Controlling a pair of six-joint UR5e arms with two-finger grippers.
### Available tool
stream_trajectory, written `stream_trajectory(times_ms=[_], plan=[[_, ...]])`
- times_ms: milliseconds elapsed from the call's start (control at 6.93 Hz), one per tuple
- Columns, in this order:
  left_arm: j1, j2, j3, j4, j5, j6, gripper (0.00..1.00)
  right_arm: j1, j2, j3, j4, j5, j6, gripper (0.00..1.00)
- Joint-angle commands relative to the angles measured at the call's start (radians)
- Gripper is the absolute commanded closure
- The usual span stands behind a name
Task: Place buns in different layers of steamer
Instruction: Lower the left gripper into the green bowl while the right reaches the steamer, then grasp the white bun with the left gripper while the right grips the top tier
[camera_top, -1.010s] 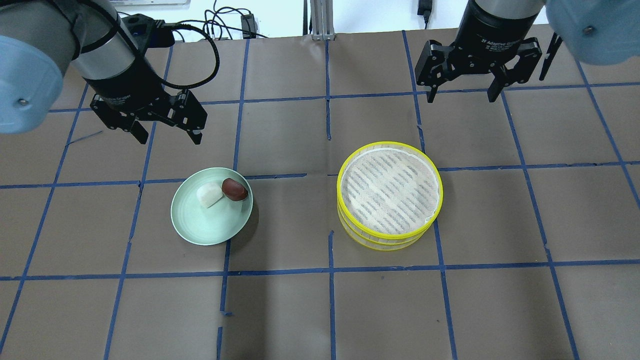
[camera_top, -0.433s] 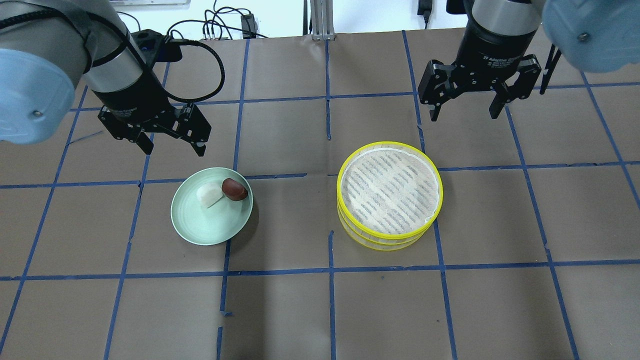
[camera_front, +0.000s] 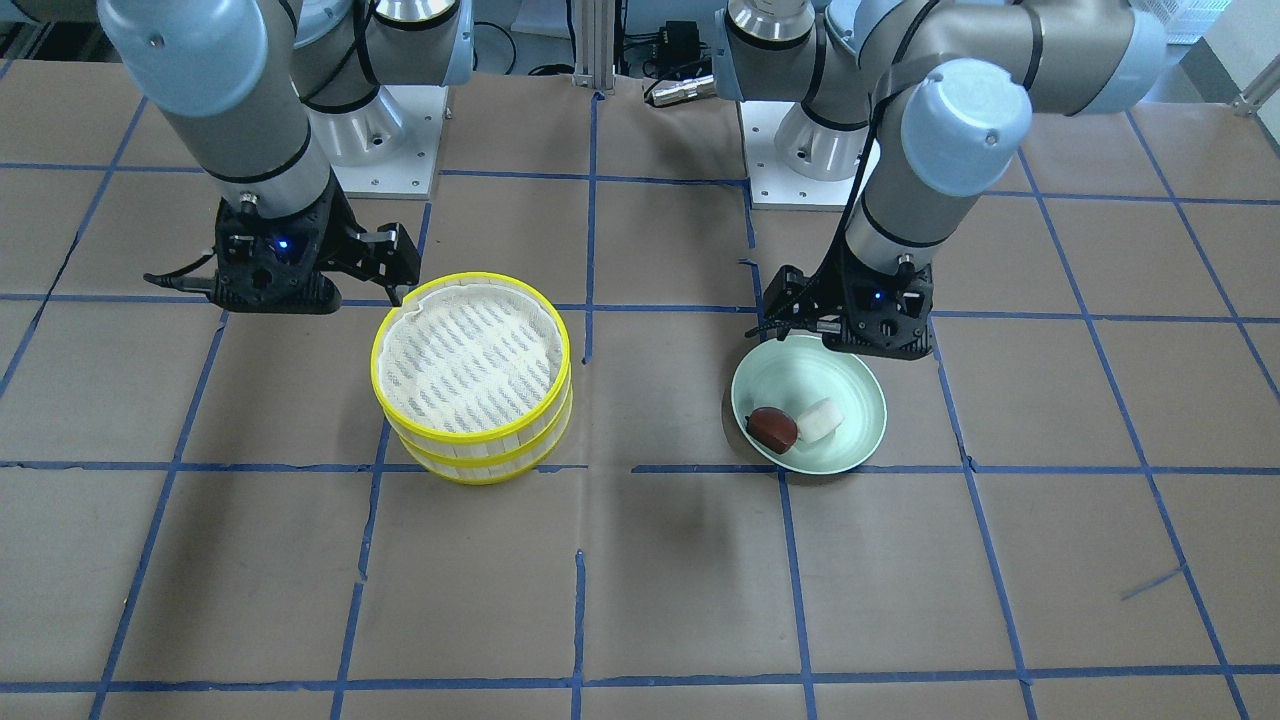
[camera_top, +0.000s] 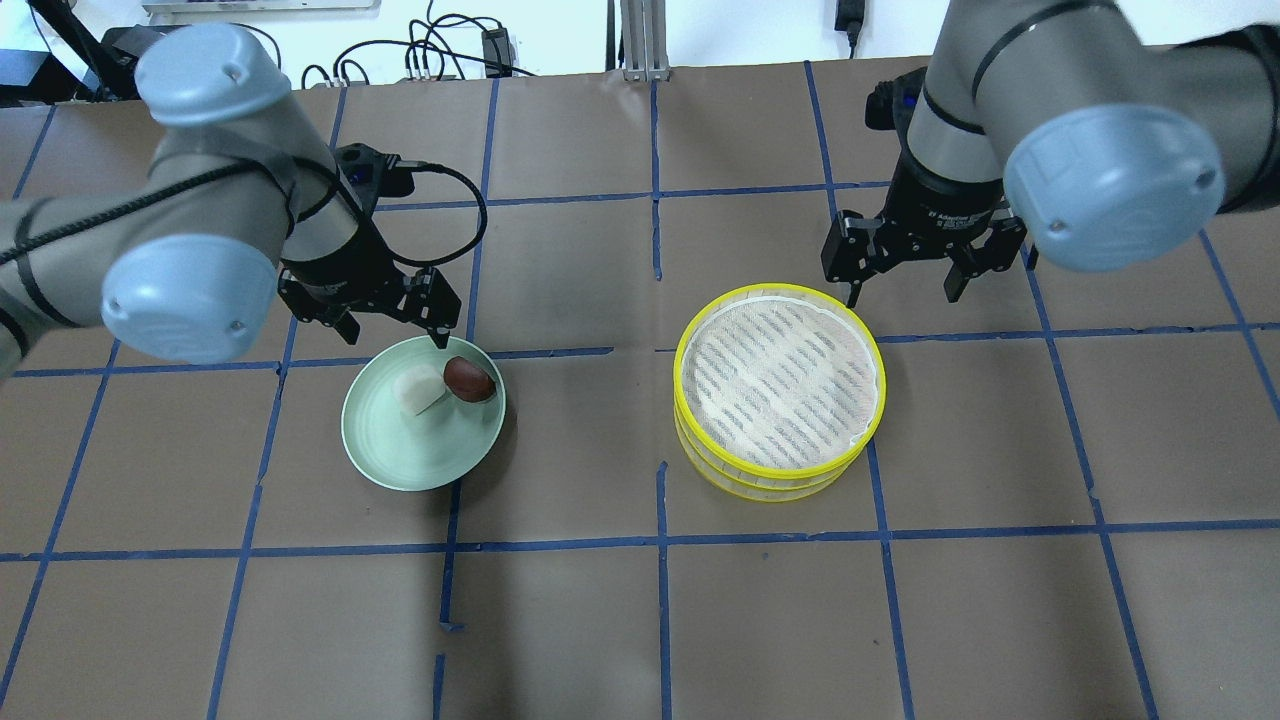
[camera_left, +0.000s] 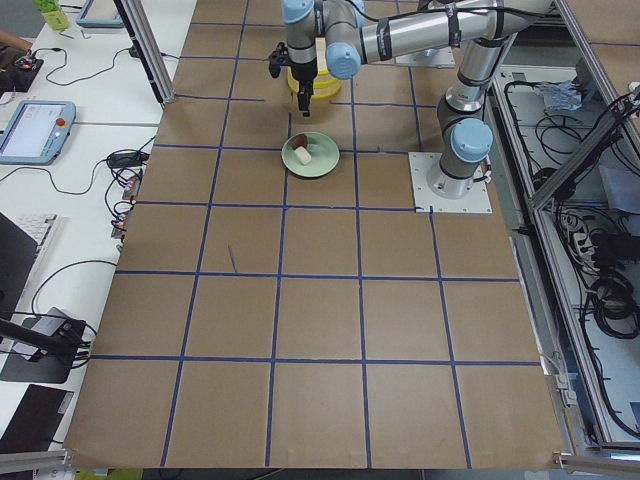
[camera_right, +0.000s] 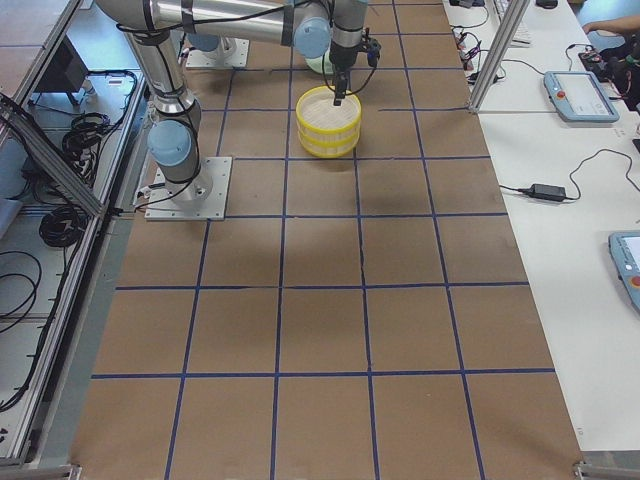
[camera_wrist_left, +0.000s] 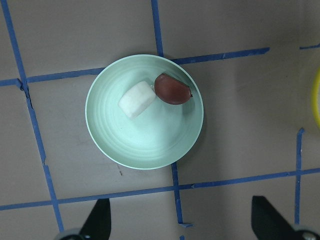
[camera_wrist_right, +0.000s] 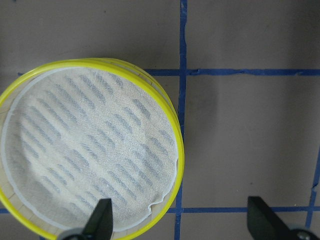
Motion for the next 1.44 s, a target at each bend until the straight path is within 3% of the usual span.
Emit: stream_trajectory(times_ms=[0,144,721,865,1010,1298], plan=[[0.01,-0.091,-0.102,0.231,0.038,0.081,0.0,-0.062,0.004,0.234,-0.281,0.01,-0.028,0.07],[0.032,-0.113,-0.103,0.233,0.1,0.082,0.0,-0.069,0.004,0.269,-0.327,0.013,-0.031,0.07],[0.1,-0.207,-0.09,0.308,0.092,0.068,0.0,-0.063,0.028,0.272,-0.348,0.016,-0.029,0.12],[0.098,-0.207,-0.09,0.308,0.09,0.045,0.0,-0.062,0.03,0.272,-0.349,0.016,-0.029,0.19],[0.098,-0.201,-0.09,0.308,0.093,0.033,0.0,-0.062,0.03,0.272,-0.349,0.016,-0.028,0.33],[0.098,-0.178,-0.04,0.293,0.095,0.034,0.0,-0.062,0.03,0.268,-0.348,0.016,-0.031,0.77]])
